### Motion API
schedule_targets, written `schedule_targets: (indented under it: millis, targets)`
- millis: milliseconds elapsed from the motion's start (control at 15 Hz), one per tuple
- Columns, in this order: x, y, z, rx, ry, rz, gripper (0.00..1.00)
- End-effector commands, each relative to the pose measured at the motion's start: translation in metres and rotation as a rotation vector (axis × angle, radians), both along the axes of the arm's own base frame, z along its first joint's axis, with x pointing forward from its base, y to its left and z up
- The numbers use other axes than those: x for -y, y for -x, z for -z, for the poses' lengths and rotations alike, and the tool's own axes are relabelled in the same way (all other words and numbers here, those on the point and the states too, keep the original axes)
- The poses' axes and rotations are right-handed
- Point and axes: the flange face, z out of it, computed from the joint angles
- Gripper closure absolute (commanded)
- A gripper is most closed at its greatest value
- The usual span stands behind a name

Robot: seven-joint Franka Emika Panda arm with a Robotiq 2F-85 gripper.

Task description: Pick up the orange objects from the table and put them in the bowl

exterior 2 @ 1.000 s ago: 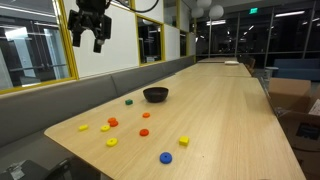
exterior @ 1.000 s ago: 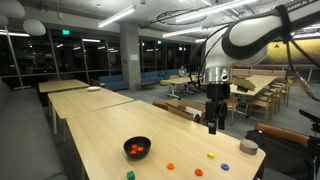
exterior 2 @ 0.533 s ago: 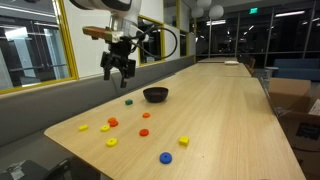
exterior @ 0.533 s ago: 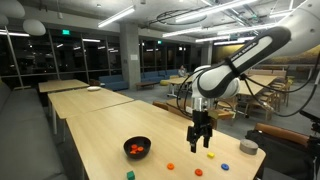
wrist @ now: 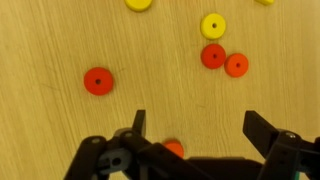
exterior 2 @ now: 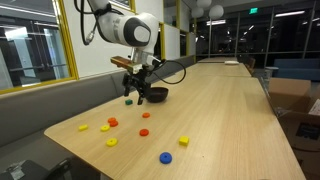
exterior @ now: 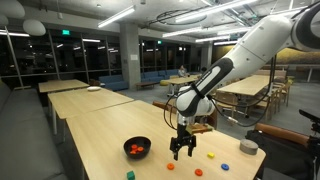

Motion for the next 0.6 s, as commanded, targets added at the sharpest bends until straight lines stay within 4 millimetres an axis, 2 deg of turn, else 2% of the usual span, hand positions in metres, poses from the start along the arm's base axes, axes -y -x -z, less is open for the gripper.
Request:
schedule_targets:
  millis: [0,267,533]
  targets:
    - [-0.003,-0.037,0.017,0.024,0.016,0.079,0.00]
    - [-0.004,-0.057,0.037,0.062,0.071,0.181,0.00]
    - [-0.005,-0.062,0.049,0.090,0.110,0.247,0.00]
